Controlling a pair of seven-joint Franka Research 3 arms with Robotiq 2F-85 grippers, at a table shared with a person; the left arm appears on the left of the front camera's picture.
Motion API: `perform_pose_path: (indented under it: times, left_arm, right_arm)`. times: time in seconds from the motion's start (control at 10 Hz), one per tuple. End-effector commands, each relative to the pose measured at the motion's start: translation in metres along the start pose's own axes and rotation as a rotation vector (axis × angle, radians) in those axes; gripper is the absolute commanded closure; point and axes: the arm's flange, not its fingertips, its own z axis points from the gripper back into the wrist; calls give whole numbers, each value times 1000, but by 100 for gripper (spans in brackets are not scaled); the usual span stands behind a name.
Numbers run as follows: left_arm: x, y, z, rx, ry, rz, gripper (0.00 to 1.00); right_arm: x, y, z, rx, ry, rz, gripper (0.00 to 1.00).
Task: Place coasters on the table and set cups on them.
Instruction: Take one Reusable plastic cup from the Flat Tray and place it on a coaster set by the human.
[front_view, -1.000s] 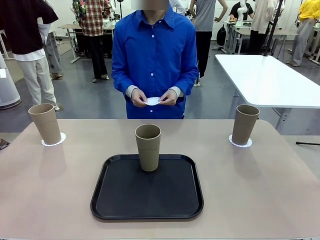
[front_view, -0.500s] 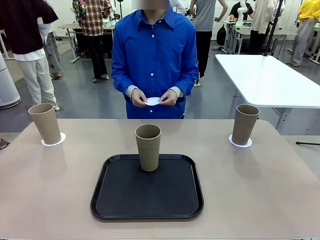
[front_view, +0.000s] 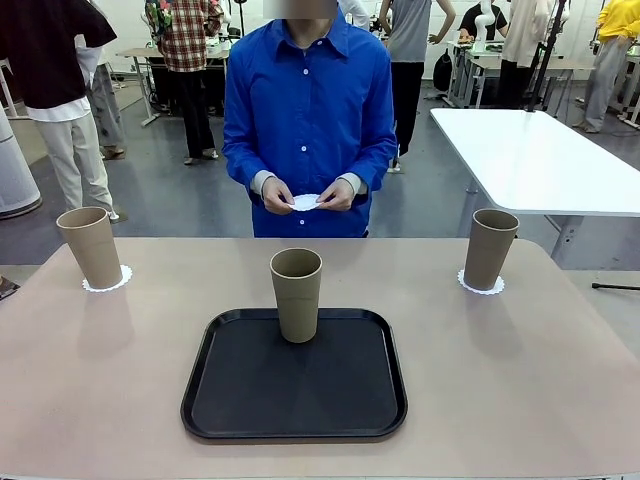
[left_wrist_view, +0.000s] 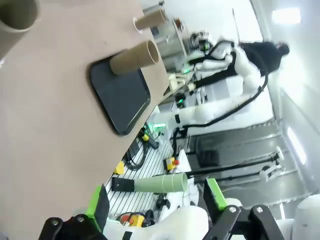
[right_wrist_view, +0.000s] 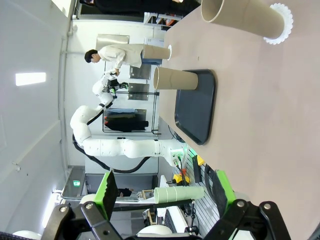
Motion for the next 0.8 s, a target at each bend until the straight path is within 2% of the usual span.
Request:
perform_pose_path:
  times: [0.0, 0.4, 0.7]
  left_arm:
    - [-2, 25, 22, -66, -59, 33, 0]
    - [-11, 79, 37, -141, -107, 103, 0]
    - [-12, 92, 48, -152, -119, 114, 0]
  right_arm:
    - [1, 1, 0, -4, -1, -10, 0]
    - [1, 1, 0, -4, -1, -10, 0]
    - [1, 1, 0, -4, -1, -10, 0]
